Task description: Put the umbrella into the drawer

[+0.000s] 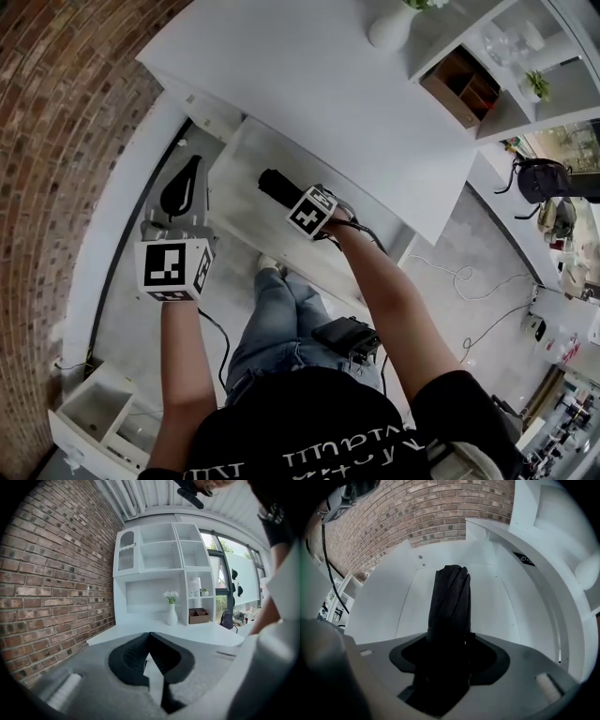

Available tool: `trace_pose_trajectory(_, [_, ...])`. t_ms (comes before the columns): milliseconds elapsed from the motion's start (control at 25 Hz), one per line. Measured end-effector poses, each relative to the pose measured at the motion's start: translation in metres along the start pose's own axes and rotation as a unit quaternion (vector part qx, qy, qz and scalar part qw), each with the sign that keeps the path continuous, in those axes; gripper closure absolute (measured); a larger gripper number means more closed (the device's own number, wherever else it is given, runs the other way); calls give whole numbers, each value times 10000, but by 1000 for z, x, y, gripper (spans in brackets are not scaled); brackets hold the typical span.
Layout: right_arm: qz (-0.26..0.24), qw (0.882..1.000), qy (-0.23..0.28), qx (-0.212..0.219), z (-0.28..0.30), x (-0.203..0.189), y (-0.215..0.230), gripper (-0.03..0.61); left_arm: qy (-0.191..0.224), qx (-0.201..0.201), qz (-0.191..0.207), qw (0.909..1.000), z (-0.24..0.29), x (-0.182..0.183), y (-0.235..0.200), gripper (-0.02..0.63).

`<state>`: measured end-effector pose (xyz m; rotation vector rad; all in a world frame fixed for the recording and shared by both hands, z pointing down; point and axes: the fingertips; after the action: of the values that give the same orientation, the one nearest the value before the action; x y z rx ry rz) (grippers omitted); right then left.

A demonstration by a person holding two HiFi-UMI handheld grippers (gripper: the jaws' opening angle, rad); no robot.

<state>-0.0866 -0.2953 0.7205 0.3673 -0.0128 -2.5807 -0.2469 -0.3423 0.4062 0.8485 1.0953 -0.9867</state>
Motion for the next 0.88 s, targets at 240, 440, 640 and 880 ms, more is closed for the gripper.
trace_pose_trajectory(240, [-120, 9997, -218, -52, 15, -7, -1, 310, -85, -81, 24, 9999, 5, -7, -2, 615])
trace_pose_trajectory(440, [-113, 9996, -256, -100, 21, -10, 0, 307, -90, -136, 38, 9999, 8, -7, -3, 615])
trace_pose_trajectory(640, [-105, 9991, -345, -236, 24, -11, 1, 286, -82, -188, 38, 9998, 7, -8, -1, 615])
trace_pose_trajectory(880, [-19, 9995, -290, -115, 14, -7, -3, 198, -6, -209, 0, 9998, 5, -3, -1, 615])
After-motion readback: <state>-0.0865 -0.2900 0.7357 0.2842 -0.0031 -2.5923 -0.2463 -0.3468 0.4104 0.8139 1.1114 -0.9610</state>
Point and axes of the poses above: the fingertips, and each gripper's own axes: z forward along the fingers, y to its right, x out of its top, and after that the axes turned 1 degree about z, right-handed
